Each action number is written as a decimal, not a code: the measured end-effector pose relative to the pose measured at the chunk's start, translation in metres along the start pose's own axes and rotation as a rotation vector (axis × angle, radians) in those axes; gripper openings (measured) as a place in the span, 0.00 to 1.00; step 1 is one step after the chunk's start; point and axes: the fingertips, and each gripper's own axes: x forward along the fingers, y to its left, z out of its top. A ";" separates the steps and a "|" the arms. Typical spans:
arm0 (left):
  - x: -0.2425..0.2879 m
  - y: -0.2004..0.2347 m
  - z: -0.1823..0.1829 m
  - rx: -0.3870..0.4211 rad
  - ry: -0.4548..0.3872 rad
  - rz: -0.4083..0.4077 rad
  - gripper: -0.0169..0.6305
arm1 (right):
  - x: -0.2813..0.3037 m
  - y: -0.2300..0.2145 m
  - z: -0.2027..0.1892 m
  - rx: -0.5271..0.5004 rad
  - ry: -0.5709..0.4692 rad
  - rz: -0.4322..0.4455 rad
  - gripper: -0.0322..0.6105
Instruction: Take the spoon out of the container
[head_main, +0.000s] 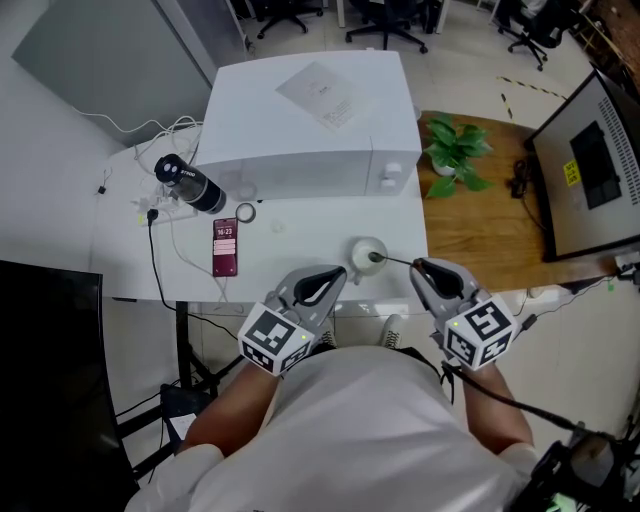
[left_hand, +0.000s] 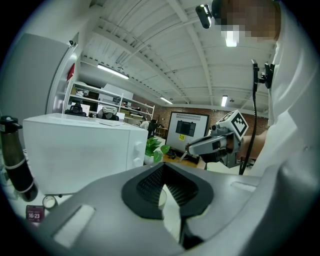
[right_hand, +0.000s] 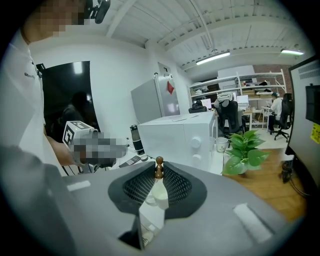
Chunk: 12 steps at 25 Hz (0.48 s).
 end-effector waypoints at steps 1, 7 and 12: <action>-0.001 0.000 0.000 0.001 -0.001 -0.002 0.03 | 0.000 0.000 0.000 0.001 -0.001 -0.004 0.14; -0.008 0.002 0.002 0.026 -0.002 -0.043 0.03 | -0.002 0.006 0.001 0.011 -0.016 -0.051 0.14; -0.023 0.006 -0.004 0.047 0.008 -0.093 0.03 | -0.001 0.021 -0.002 0.051 -0.053 -0.116 0.14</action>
